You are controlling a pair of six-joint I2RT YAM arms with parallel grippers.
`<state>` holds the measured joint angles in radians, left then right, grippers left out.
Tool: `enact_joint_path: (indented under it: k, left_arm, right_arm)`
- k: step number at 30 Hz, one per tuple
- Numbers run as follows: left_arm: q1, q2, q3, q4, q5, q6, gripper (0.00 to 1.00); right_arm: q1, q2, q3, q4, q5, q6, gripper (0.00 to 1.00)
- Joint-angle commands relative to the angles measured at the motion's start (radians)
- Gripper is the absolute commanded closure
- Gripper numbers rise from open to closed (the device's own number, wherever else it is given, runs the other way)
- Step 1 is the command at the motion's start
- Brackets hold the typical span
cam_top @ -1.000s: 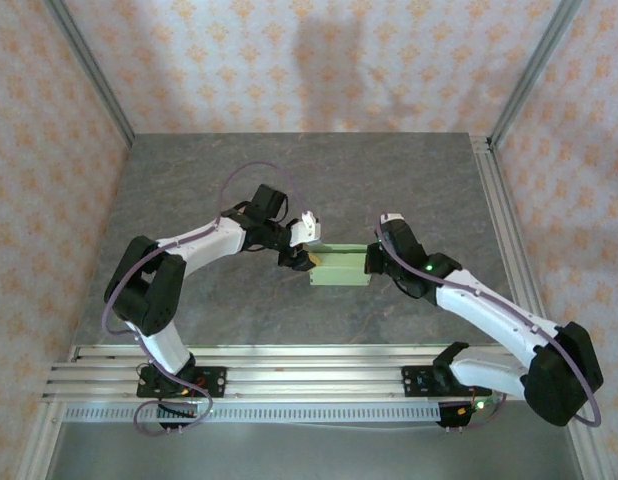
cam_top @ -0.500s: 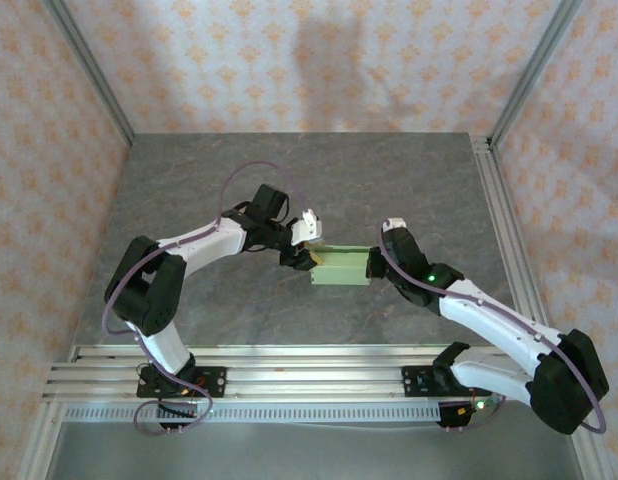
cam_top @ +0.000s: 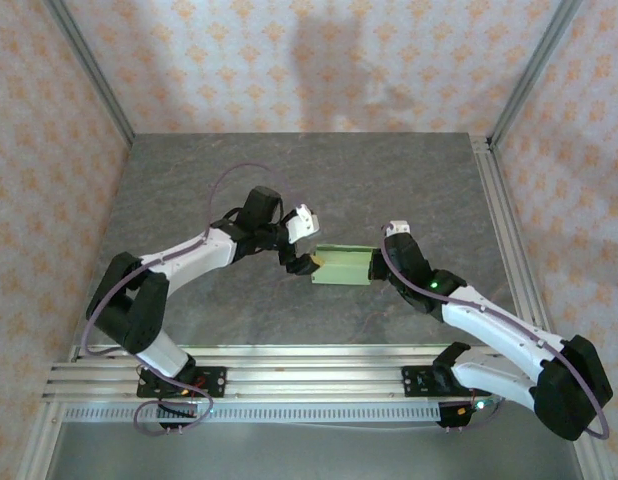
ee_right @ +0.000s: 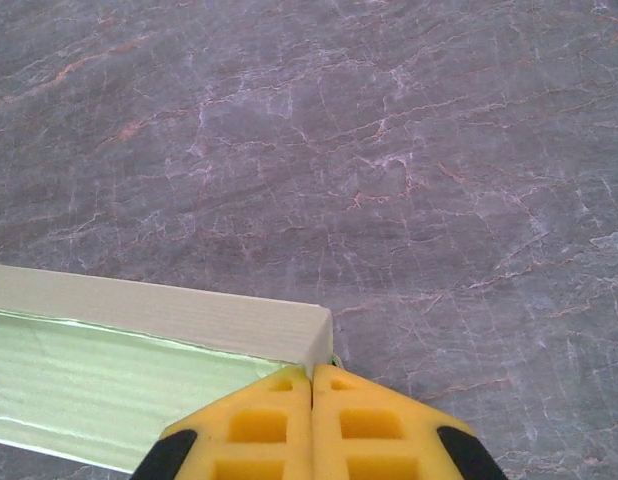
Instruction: Fold the paper box
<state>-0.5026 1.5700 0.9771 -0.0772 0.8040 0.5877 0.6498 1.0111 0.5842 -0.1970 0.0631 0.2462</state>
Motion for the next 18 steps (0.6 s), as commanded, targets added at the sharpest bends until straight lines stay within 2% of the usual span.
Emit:
enact_joint_path:
  k: [1,5,8,12,15,18]
  left_arm:
    - [-0.024,-0.075,-0.057,0.111,-0.088,-0.091,0.00]
    - [-0.037,-0.144,-0.127,0.215,-0.217,-0.218,0.00]
    - [-0.043,-0.202,-0.160,0.256,-0.357,-0.392,0.00]
    - [-0.044,-0.261,-0.147,0.151,-0.462,-0.566,0.00]
    - [-0.050,-0.269,-0.100,0.006,-0.473,-0.602,0.01]
    - [-0.079,-0.273,-0.060,-0.103,-0.517,-0.605,0.09]
  right_arm:
    - [0.012,-0.008,-0.021,-0.001,0.040,-0.001,1.00]
    - [0.016,-0.008,-0.019,0.004,0.052,-0.004,1.00]
    - [0.019,-0.009,-0.017,0.005,0.061,-0.005,1.00]
    - [0.025,-0.008,-0.010,-0.003,0.073,-0.005,1.00]
    - [0.027,-0.001,-0.006,-0.007,0.071,-0.004,1.00]
    - [0.027,0.013,0.002,-0.007,0.067,0.000,1.00]
